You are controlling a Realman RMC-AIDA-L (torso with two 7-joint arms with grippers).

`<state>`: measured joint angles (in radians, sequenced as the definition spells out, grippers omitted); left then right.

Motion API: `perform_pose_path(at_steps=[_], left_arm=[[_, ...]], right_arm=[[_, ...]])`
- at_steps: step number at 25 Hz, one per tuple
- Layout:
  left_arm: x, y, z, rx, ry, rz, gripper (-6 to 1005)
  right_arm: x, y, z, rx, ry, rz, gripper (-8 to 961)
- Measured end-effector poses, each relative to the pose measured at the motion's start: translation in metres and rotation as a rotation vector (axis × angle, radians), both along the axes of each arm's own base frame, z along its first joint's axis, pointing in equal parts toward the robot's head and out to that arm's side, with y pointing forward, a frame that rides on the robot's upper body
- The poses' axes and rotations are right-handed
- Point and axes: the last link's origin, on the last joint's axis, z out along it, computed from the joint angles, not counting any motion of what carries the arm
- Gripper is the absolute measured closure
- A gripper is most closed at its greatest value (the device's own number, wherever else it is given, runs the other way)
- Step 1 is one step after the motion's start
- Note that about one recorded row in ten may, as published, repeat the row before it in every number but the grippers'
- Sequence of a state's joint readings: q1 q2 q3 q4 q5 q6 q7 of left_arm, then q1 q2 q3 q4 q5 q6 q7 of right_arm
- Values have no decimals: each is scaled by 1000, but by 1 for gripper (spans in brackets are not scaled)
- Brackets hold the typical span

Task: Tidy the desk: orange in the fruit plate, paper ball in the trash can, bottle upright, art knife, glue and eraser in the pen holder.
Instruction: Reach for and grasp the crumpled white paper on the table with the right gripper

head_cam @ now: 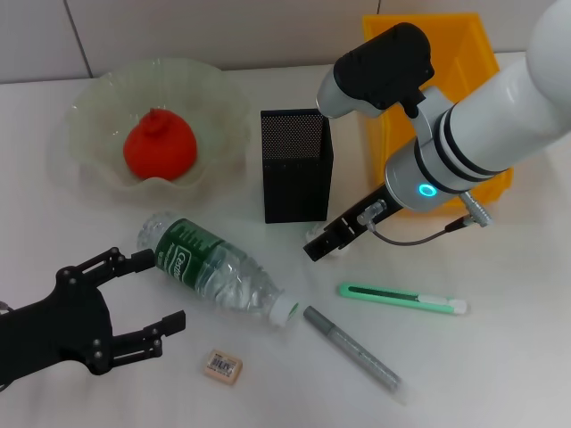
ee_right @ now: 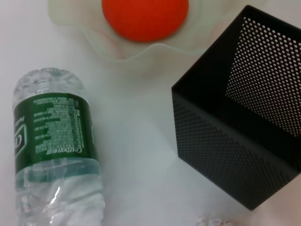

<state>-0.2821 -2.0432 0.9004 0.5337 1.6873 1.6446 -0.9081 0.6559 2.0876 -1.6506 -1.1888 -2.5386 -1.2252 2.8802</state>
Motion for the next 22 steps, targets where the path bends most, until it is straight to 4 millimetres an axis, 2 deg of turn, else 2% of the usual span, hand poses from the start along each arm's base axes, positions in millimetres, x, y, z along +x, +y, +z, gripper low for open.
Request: perform_pose_path(at_steps=[22], left_arm=[[-1,0,1,0,1,1,147]], right_arm=[[5,5,-6,-1,-15,-4,262]])
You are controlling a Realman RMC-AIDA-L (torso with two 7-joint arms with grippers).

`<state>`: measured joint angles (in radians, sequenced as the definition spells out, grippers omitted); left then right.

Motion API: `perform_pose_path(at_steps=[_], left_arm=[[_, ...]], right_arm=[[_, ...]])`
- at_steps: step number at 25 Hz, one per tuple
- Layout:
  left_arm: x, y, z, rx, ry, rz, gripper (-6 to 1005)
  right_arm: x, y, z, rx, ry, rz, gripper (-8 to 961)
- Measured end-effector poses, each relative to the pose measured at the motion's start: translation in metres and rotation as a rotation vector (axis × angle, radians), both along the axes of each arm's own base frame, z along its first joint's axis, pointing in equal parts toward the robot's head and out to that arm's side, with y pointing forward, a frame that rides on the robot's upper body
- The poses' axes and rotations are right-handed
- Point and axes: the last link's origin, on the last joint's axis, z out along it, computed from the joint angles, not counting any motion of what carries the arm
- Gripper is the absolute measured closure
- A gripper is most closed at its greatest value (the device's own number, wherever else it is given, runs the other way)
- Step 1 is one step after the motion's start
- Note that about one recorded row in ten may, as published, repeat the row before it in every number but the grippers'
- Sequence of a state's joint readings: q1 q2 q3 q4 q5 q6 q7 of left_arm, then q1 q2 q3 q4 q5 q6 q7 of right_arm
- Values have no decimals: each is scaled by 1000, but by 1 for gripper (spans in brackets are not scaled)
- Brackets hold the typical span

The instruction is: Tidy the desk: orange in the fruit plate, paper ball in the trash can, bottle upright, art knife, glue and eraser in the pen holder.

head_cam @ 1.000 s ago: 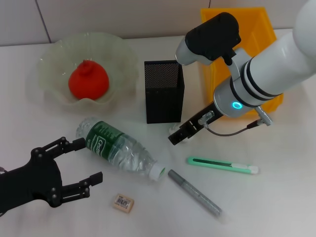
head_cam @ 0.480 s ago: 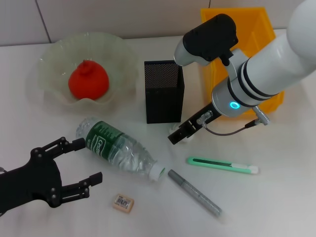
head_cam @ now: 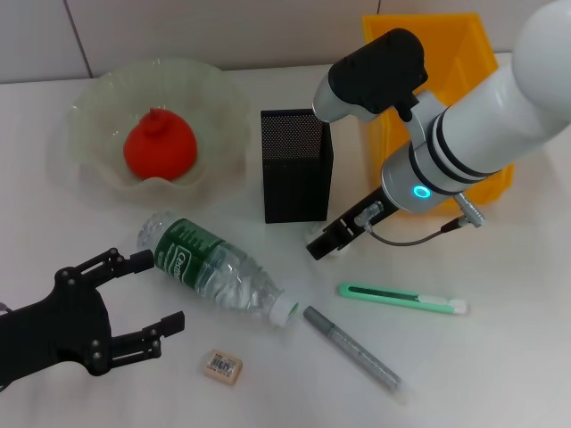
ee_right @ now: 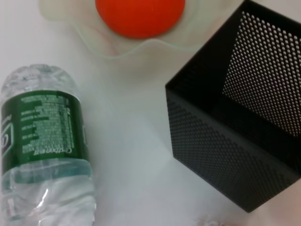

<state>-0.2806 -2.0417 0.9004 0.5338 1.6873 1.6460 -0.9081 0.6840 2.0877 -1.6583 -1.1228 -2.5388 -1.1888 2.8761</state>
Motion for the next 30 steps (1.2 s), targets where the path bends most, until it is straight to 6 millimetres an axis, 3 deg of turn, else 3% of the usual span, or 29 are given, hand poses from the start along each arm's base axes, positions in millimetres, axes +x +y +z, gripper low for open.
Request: perform_pose_path(at_steps=[5,10,20,24,30], left_arm=[[0,0,0,0,0,2,148],[-1,-1,0,0,0,4,148],[-2,-2,0,0,0,7,148],[-2,-3,1,-1,-1,4,149],[1,-2,1,-4,-7,-10,149]], right_arm=[[2,1,-2,-8,-9,-11,264],[0,1,-3,-9,-7,-3,428],[-11,-7,3,-55,21,2,547],[-21,-17,20,-69,40,22,591],[-27,-19,76,3,151,17,625]])
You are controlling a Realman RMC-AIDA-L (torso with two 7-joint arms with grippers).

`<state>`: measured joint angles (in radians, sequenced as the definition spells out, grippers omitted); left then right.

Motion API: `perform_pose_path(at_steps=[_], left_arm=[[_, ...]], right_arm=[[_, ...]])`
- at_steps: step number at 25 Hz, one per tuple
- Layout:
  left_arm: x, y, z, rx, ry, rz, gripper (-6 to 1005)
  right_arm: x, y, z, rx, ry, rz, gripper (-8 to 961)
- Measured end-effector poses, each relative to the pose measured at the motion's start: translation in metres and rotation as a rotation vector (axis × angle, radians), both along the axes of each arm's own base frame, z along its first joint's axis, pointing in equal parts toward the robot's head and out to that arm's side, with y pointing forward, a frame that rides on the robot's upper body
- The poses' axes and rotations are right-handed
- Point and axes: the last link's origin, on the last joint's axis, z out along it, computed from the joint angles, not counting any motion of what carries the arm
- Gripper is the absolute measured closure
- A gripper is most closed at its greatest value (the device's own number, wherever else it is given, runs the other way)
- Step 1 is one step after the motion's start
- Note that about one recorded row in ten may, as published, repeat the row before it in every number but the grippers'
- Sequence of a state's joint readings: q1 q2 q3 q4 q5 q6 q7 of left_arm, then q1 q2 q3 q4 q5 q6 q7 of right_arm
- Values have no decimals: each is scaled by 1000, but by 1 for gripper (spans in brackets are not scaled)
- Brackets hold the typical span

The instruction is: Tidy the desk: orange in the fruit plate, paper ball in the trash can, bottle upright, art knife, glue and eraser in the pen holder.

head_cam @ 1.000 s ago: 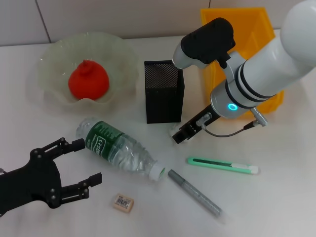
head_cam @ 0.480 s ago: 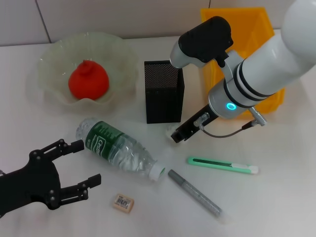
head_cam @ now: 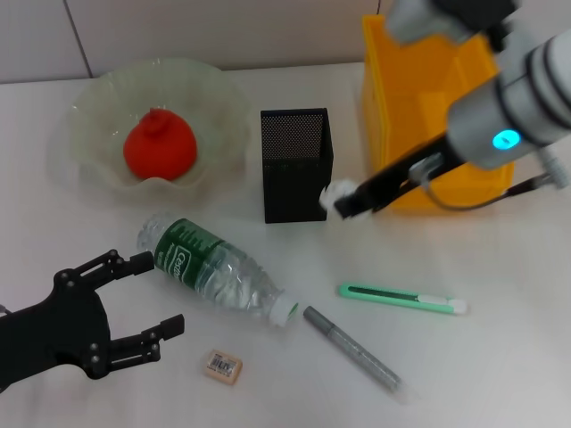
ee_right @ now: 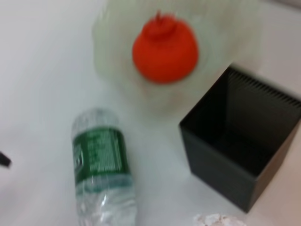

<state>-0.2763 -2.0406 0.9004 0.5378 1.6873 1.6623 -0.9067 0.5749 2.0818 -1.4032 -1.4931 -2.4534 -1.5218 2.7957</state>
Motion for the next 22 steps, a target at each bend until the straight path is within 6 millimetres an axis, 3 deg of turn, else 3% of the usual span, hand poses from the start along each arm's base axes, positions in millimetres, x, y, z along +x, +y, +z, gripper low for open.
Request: perform_pose_path(at_steps=[1,2,5,6,7,11,17,22], left_arm=[[1,0,0,-1,-2,-4,149],[1,0,0,-1,-2,-4,149],[2,0,1,-2,-5,-8,149],[2,1,1,-2,-6,-11,149],[2,1,1,-2,-6,-11,149],[3,1,1,-1,-9,-11,149],[3,1,2,-1,-10,-11,150],[3,1,2,-1,-11,-12,150]], right_arm=[[0,0,20,38,38,-3,625],[0,0,20,38,38,-3,626],[1,1,56,131,83,0,626],[2,1,77,198,100,5,626],[2,1,77,198,100,5,626],[13,9,120,354,124,2,627],[35,29,128,438,127,-29,627],[53,50,110,431,121,-47,628]])
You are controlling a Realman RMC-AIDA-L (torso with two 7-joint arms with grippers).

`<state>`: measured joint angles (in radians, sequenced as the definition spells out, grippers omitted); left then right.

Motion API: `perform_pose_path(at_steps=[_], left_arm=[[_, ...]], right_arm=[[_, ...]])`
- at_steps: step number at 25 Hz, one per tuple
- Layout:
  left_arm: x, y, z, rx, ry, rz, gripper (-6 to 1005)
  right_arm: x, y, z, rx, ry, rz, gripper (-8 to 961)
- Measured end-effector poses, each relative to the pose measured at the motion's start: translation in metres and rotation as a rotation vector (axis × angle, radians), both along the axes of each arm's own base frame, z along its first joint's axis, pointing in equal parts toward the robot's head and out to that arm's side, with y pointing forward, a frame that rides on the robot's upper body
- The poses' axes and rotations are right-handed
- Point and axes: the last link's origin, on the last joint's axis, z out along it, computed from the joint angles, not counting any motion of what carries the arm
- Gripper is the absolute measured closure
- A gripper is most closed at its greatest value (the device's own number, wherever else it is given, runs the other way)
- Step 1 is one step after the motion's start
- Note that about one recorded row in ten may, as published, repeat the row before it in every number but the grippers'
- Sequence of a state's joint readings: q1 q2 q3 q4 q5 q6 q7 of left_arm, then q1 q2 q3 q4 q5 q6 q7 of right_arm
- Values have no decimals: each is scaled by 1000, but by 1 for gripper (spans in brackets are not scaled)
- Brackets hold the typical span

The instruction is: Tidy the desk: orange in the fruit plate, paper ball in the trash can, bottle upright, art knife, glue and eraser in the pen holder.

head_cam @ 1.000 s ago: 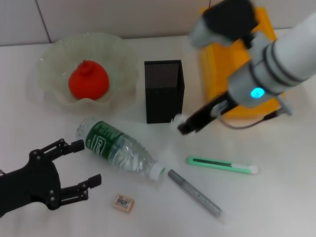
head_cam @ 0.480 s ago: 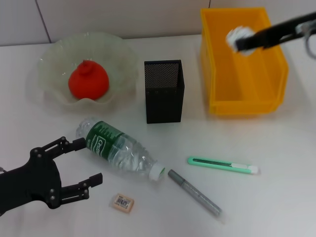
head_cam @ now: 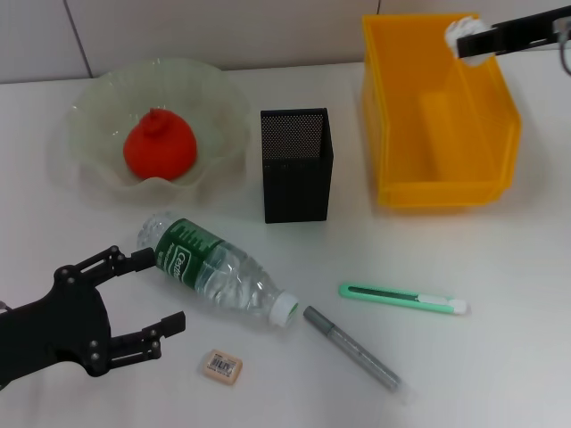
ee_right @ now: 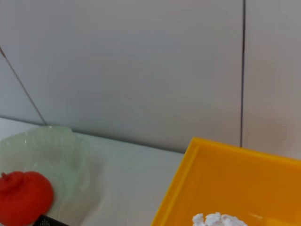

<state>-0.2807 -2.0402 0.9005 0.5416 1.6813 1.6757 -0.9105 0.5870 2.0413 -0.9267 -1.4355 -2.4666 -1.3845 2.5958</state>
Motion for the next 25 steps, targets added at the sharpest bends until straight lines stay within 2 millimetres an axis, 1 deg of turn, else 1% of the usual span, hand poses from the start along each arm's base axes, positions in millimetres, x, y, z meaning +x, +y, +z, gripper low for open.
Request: perform_pose_path(at_steps=[3,4,9,13,18,23,25], left_arm=[[0,0,0,0,-1,1,150],[0,0,0,-1,-1,1,150],[0,0,0,-1,-2,2,150],[0,0,-1,-2,-3,3,150],[0,-1,-1,-2,-3,3,151],[-1,0,0,2,-2,4,151],[-1,0,2,8,-5,5,151]], right_arm=[[6,9,-14,-25,3,-4,628],[9,15,-22,-33,5,-9,628],[14,22,-29,-33,-18,-24,558],[13,22,-28,-36,-21,-21,502],[11,18,-25,-30,-22,4,304],[1,8,-17,-8,35,97,226],[-3,-7,-13,-1,104,212,195]])
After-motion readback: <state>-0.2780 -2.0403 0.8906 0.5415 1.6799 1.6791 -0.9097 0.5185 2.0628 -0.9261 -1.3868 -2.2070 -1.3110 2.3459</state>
